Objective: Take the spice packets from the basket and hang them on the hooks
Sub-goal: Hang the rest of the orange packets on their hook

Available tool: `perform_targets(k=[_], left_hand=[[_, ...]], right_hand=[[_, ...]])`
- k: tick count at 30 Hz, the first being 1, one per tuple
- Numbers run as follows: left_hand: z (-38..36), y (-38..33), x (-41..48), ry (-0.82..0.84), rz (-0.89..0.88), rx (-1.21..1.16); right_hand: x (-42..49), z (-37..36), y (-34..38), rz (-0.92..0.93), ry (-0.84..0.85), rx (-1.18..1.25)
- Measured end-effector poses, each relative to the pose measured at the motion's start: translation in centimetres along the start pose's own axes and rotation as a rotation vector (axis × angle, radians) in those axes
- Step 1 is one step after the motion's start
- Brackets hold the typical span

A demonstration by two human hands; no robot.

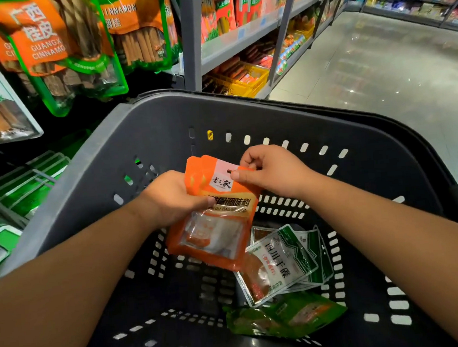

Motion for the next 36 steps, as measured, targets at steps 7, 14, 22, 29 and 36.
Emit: perform_targets(k=[7,14,22,29,36], left_hand=[[1.5,1.3,0.1,-0.023,0.089,0.208],[1.8,1.4,0.0,-0.035,0.112,0.202],[1.3,1.2,0.0,-0.008,0.095,0.16],[1.0,0.9,-0.1,0.016,0.083,0.16],[0.8,0.8,-0.1,0.039,0.083,0.142]], right_hand=[[0.2,-3.8,-3.8,-0.073,0.228,-0.32],[-1.9,-8.7,-6.5,-0.142,0.616,-0.396],[-8.3,-14.1,-6.0,-0.07,0.934,-0.581],[-11.3,-16.8,-7.7,-0.061,1.051,-0.754],[-11.5,-17.1,-10.0,-0.024,1.067,-0.9]])
Point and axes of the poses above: each hand's wrist, its own x-axis towards the middle knuckle, its own z-axis out of the back of the hand, y = z × x, the point moved 8 cm from there along x, towards the middle knuckle, and after that the axes turned 14 degrees about -z, right-handed, at the moved point
